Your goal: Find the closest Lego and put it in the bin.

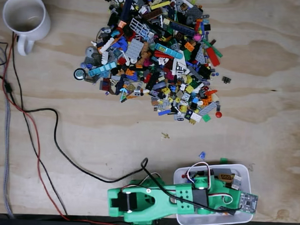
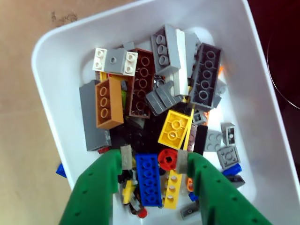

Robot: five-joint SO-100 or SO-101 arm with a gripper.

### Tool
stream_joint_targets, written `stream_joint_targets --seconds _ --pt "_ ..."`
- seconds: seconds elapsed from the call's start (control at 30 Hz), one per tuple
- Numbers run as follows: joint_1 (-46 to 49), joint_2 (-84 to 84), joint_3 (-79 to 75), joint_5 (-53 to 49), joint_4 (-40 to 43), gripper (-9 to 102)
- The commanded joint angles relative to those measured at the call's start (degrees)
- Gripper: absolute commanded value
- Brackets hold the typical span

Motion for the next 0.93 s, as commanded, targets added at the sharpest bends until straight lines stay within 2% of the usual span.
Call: stream_joint_targets --seconds 0.0,0.17,0.33,0.47,0.7,0.9 --pt "-4.57 2.64 -2.90 1.67 -3.34 15" --pt "-25.49 3.69 -6.50 4.83 -11.43 13" --pt "-48.43 6.24 -5.62 4.57 -11.43 14" --pt "-61.17 6.15 -4.66 5.63 -10.37 14" --pt "-77.26 4.83 -1.41 9.76 -7.91 14" --pt "-81.65 2.99 -0.88 12.83 -8.70 14"
